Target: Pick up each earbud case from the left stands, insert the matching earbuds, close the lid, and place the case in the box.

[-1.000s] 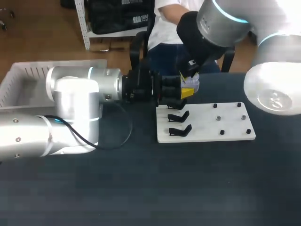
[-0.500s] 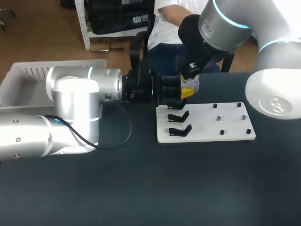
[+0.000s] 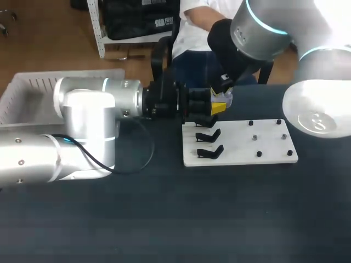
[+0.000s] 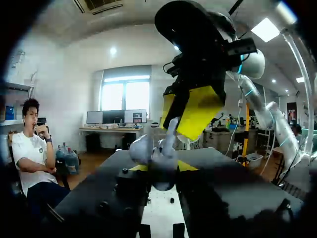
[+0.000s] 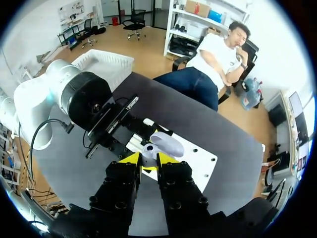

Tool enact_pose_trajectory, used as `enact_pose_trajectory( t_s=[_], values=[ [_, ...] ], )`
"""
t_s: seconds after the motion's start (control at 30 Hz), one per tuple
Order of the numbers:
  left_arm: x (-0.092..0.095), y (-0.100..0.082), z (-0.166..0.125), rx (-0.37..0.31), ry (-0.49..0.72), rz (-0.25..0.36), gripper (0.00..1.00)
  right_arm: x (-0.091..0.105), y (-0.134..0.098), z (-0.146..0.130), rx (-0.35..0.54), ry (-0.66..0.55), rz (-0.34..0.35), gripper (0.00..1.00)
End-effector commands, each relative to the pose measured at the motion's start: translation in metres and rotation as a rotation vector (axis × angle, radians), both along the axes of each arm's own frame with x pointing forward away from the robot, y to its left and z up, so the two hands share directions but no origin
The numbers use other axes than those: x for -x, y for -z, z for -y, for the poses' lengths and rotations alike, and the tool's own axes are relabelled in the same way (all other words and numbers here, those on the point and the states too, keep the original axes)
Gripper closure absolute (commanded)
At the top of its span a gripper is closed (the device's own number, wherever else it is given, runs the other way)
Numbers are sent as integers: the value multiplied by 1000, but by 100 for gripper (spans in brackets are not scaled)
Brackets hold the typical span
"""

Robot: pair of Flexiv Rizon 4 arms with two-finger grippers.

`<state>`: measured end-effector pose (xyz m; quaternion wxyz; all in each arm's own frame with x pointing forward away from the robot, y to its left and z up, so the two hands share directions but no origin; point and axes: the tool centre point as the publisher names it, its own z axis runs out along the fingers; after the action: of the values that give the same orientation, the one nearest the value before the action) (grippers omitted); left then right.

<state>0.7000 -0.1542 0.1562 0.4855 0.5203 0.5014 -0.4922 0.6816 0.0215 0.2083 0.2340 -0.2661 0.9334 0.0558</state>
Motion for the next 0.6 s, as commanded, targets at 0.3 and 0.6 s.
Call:
enact_pose_trajectory(
  t_s=[0.3, 0.6],
  values=[
    [2, 1, 0, 4, -7, 4, 100, -6, 3, 1, 2, -4, -1, 100],
    [2, 1, 0, 4, -7, 4, 100, -8, 5, 0, 2, -13, -4, 100]
  ],
)
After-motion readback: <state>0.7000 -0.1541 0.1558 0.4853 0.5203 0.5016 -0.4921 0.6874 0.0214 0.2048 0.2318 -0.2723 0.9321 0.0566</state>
